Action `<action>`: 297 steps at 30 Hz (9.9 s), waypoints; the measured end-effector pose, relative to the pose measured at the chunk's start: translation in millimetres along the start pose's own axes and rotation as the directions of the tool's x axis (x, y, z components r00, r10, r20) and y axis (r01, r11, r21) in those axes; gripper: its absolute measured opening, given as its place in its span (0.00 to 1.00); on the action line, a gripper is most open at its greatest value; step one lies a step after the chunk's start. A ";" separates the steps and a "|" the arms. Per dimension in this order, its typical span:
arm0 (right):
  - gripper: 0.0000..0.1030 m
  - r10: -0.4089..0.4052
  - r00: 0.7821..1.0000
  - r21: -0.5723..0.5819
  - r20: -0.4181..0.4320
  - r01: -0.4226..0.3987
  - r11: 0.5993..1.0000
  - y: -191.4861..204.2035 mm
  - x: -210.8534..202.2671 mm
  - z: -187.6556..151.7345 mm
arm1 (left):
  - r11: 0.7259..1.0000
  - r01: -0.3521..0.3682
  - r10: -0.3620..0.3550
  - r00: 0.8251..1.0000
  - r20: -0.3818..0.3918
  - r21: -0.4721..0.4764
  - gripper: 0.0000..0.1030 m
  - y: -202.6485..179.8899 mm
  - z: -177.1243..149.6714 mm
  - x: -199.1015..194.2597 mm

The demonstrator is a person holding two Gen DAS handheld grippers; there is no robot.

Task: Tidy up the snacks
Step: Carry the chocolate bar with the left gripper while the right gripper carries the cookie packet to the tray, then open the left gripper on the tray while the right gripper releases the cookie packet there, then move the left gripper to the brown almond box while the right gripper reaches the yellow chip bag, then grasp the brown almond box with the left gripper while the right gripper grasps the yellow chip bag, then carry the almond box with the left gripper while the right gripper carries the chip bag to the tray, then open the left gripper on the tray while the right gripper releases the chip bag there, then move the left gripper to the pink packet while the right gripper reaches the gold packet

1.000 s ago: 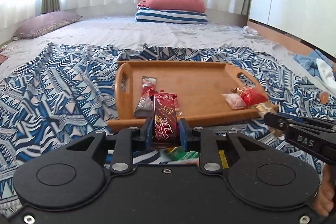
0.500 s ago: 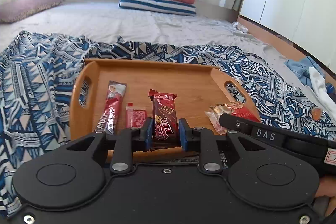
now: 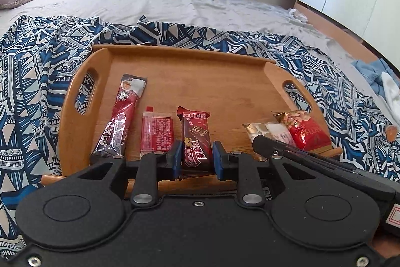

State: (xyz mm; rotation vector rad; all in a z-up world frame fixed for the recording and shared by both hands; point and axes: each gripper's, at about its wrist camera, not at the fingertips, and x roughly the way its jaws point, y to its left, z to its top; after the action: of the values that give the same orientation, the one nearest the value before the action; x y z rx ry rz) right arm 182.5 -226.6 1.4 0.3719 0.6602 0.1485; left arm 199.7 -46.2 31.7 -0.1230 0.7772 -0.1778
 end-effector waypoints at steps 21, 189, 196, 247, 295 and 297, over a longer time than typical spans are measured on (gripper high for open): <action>0.23 -0.049 0.999 -0.056 0.010 0.049 0.997 -0.4 12.6 -0.5 | 0.997 -0.055 0.055 0.998 0.008 -0.046 0.24 4.4 -4.4 11.4; 0.61 -0.171 0.961 -0.285 0.218 0.231 0.930 28.4 -133.0 -99.5 | 0.999 -0.005 0.000 0.990 0.138 0.036 0.39 24.4 -76.8 -119.0; 0.61 -0.052 0.978 -0.308 0.203 0.114 0.945 12.4 -107.6 -49.9 | 1.000 0.021 -0.022 0.988 0.152 0.012 0.39 27.7 -36.5 -102.8; 0.47 0.008 0.995 -0.313 -0.101 -0.039 0.949 -13.6 73.7 63.7 | 0.989 -0.136 0.139 0.989 -0.048 0.054 0.40 37.8 65.0 80.7; 0.83 0.085 0.996 -0.407 -0.009 -0.081 0.910 17.9 -72.2 34.4 | 0.998 -0.002 -0.003 0.997 0.081 0.061 0.89 36.4 15.1 -110.1; 0.85 0.092 0.996 -0.410 -0.005 -0.086 0.908 18.8 -79.8 28.9 | 0.998 0.005 -0.011 0.996 0.087 0.068 0.90 34.8 8.7 -119.5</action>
State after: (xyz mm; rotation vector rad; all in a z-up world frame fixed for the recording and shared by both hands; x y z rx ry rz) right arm 137.8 -237.6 75.1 -0.0041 0.5802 0.3657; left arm 126.3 12.6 113.6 -0.0688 0.6829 -0.2048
